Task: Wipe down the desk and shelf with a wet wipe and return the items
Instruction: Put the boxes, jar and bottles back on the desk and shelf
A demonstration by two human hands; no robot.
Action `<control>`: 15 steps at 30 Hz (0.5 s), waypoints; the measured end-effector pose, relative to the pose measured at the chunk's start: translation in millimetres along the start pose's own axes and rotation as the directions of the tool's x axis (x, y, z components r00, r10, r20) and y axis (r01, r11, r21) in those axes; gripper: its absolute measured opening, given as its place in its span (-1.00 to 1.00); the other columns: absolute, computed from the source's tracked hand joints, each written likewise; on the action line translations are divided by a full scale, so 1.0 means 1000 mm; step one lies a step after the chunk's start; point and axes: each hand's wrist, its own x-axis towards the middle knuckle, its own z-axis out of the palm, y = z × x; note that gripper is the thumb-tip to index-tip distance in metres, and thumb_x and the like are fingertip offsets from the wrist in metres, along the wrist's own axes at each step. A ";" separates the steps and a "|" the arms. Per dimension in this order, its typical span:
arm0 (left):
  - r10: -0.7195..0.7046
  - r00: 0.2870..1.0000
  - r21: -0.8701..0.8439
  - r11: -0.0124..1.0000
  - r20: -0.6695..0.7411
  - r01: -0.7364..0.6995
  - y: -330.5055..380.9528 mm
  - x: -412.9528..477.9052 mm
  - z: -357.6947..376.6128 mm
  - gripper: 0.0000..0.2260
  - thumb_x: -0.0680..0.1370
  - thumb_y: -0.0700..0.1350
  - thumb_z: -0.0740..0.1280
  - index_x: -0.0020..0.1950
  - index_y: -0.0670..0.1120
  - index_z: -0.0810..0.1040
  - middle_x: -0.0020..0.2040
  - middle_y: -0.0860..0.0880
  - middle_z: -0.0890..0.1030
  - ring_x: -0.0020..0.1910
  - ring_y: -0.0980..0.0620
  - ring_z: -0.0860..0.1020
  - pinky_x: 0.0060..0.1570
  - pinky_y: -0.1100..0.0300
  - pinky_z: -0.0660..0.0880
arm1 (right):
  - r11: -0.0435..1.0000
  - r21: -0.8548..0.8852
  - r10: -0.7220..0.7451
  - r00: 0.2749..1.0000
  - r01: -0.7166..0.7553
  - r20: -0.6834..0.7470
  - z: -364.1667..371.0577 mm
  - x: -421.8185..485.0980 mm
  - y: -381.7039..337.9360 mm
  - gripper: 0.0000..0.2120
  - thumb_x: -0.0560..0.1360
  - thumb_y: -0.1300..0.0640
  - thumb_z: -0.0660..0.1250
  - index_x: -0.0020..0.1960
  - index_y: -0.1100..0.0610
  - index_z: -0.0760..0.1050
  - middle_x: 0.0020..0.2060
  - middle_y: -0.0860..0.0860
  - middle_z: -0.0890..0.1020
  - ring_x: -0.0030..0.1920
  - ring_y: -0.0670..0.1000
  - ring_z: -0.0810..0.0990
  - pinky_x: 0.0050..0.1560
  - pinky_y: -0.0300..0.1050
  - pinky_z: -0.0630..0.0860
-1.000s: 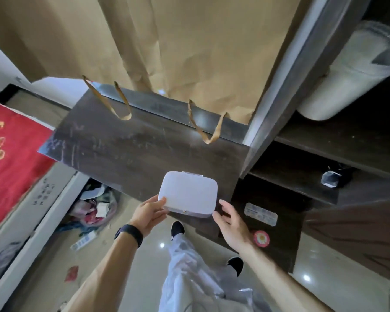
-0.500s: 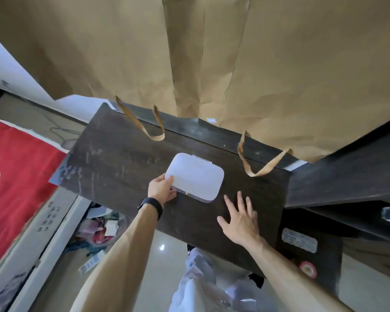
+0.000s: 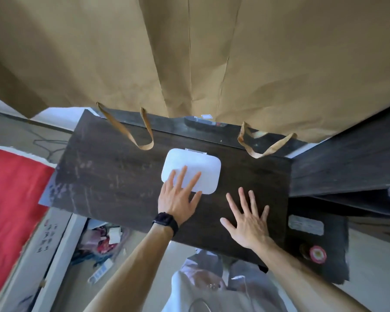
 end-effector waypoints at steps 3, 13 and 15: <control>0.009 0.995 0.024 1.000 0.102 -0.011 -0.006 0.008 0.007 -0.49 0.59 0.21 0.21 0.54 0.24 0.20 0.57 -0.04 0.23 0.52 -0.30 0.19 0.36 -0.25 0.37 | 1.000 0.005 0.004 1.000 -0.004 0.003 -0.001 0.001 0.000 -0.26 0.52 -0.43 -0.05 0.53 -0.28 -0.36 0.55 -0.05 -0.39 0.55 0.13 -0.41 0.41 0.53 -0.09; -0.090 0.986 -0.095 0.990 0.139 0.103 -0.022 0.049 -0.007 -0.51 0.62 0.16 0.20 0.54 0.29 0.15 0.61 0.01 0.08 0.57 -0.24 -0.02 0.46 -0.22 0.21 | 0.999 0.041 -0.013 0.999 0.012 0.029 -0.008 0.000 0.004 -0.26 0.54 -0.39 0.04 0.54 -0.29 -0.30 0.54 -0.09 -0.41 0.56 0.09 -0.40 0.43 0.49 -0.09; -0.108 0.981 -0.098 0.987 0.163 0.125 -0.019 0.053 -0.010 -0.51 0.63 0.16 0.19 0.54 0.28 0.14 0.61 0.01 0.06 0.57 -0.24 -0.04 0.48 -0.21 0.15 | 0.998 0.058 -0.023 0.999 0.021 0.036 -0.012 0.000 0.005 -0.27 0.55 -0.35 0.10 0.56 -0.28 -0.25 0.56 -0.10 -0.38 0.56 0.09 -0.37 0.44 0.47 -0.06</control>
